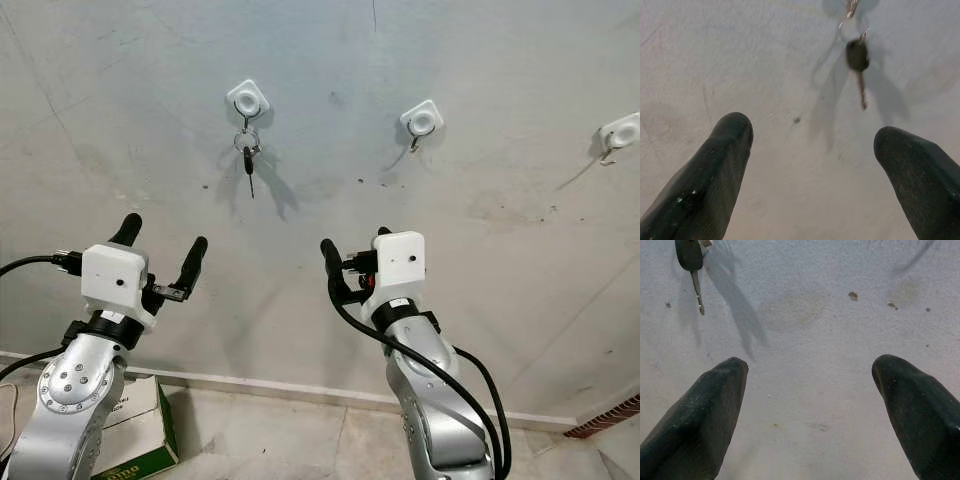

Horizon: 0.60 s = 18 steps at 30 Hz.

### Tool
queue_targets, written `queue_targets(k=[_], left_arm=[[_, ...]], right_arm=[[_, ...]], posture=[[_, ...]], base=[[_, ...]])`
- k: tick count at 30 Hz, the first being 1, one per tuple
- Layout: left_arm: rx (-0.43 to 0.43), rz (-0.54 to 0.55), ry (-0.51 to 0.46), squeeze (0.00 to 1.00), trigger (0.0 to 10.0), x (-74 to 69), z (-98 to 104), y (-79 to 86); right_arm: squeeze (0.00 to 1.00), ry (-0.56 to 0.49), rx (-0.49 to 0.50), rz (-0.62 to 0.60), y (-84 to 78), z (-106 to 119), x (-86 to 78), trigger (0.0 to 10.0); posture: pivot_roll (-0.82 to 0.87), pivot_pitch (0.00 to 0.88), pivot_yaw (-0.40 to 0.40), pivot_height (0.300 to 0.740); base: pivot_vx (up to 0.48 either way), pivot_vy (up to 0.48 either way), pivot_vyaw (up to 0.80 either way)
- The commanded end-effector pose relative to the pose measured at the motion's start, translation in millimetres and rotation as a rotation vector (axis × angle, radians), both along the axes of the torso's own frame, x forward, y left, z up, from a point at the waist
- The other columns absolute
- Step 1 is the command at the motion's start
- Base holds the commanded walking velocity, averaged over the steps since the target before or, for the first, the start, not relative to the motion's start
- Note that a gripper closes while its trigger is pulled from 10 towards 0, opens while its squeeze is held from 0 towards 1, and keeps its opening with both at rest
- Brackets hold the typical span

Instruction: Hang keys on a hook

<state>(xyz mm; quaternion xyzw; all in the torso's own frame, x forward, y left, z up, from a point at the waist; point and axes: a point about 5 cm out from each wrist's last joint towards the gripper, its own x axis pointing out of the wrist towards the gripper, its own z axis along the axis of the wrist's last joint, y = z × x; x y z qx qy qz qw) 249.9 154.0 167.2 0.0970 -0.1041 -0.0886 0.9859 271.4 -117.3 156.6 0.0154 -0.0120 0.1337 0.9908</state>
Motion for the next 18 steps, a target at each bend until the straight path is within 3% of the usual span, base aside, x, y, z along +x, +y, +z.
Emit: queue_targets(k=[1, 7, 12, 13, 14, 15, 16, 18], left_arm=[[-0.016, 0.007, 0.003, 1.0, 10.0, -2.5, 3, -0.3], [-0.054, 0.079, 0.005, 1.0, 10.0, -7.7, 5, 5.1], [-0.05, 0.097, 0.026, 1.0, 10.0, -9.0, 4, 8.5], [-0.04, 0.102, 0.038, 1.0, 10.0, -9.3, 3, 8.9], [-0.022, 0.09, 0.057, 0.76, 10.0, -10.0, 0, 7.7], [-0.022, 0.09, 0.057, 0.76, 10.0, -10.0, 0, 7.7], [-0.016, 0.073, 0.063, 0.0, 10.0, -10.0, -1, 5.7], [-0.018, 0.072, 0.062, 0.0, 10.0, -8.5, 0, 5.2]], right_arm=[[1.0, -0.009, -0.005, -0.019, -4.9, 1, 0.4, 10.0], [1.0, 0.013, -0.028, -0.103, -26.4, -4, -8.6, 10.0], [1.0, 0.033, -0.035, -0.139, -33.9, -9, -13.4, 10.0], [0.87, 0.036, -0.032, -0.142, -34.6, -9, -14.4, 10.0], [0.0, 0.035, -0.017, -0.141, -34.8, -10, -16.1, 0.0], [0.0, 0.035, -0.017, -0.141, -34.8, -10, -16.1, 0.0], [0.0, 0.03, -0.01, -0.14, -34.3, -9, -16.6, 0.0], [0.0, 0.029, -0.008, -0.143, -33.6, -9, -15.4, 0.0]], posture=[[0.06, 0.0, -0.027, 0.74], [0.04, 0.0, -0.025, 0.74], [0.04, 0.0, -0.023, 0.74], [0.04, 0.0, -0.023, 0.74], [0.04, 0.0, -0.022, 0.74], [0.04, 0.0, -0.022, 0.74], [0.04, 0.0, -0.022, 0.74], [0.03, 0.0, -0.022, 0.74]], base=[[0.0, 0.0, 0.0], [0.0, 0.0, 0.0], [0.0, 0.0, 0.0], [0.0, 0.0, 0.0], [0.0, 0.0, 0.0], [0.0, 0.0, 0.0], [0.0, 0.0, 0.0], [0.0, 0.0, 0.0]])
